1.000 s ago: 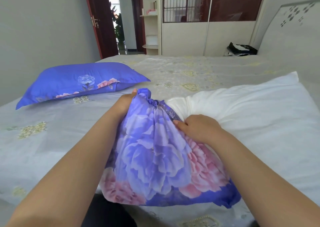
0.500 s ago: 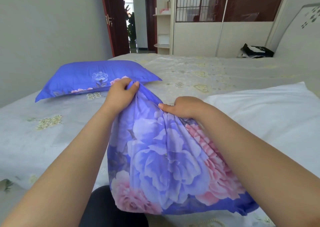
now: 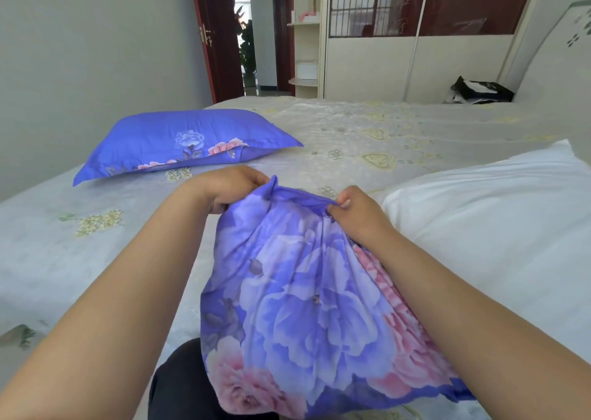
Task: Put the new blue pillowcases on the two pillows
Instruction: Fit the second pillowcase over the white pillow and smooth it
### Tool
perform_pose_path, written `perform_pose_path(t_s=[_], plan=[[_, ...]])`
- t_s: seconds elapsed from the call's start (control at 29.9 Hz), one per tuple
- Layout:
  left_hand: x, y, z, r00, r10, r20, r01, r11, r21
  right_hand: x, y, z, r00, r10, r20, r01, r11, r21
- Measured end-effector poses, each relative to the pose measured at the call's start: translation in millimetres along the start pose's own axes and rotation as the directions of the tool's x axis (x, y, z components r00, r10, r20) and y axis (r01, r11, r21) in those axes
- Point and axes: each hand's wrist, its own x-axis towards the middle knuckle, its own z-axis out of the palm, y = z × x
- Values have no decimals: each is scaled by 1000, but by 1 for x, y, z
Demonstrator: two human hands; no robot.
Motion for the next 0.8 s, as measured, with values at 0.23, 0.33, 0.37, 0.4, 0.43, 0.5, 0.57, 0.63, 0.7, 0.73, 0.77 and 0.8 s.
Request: perform_pose_path(t_s=[0.23,0.33,0.37,0.4,0.43,0.5,0.57,0.63,0.7,0.73,0.77,0.8], plan=[[-1,-8,5,997,11,-82,11,963,268,-59,-70,20,836,-545,-68,431,728,-533],[-4,-8,5,994,36,-103,14,891,453,-66,-71,36,877,-478,39,404,692,-598],[-6,-7,4,993,50,-109,8,880,476,-67,-70,35,879,-477,18,406,728,-553],[-9,-7,3,992,59,-109,0,880,475,-67,-70,32,882,-471,-17,405,776,-483],[-11,-9,1,993,74,-96,-21,888,460,-66,-68,28,887,-460,-36,406,815,-413],[-15,-16,-4,995,94,-19,-81,924,373,-67,-64,16,908,-413,-74,383,888,-256],[-17,-25,-7,993,115,39,-121,954,275,-68,-57,6,923,-366,-118,353,928,-120],[-14,-30,-7,989,138,50,-145,968,205,-63,-46,4,944,-286,-161,296,954,39],[-14,-29,-2,984,177,23,-178,973,150,-58,-36,5,975,-132,-176,181,937,298],[-15,-26,1,982,189,21,-190,975,118,-55,-34,5,989,-22,-149,94,865,493],[-16,-25,3,977,210,24,-211,975,71,-55,-33,5,995,85,-59,-21,723,691],[-17,-24,5,975,222,28,-223,974,32,-54,-32,5,986,148,71,-143,556,819]])
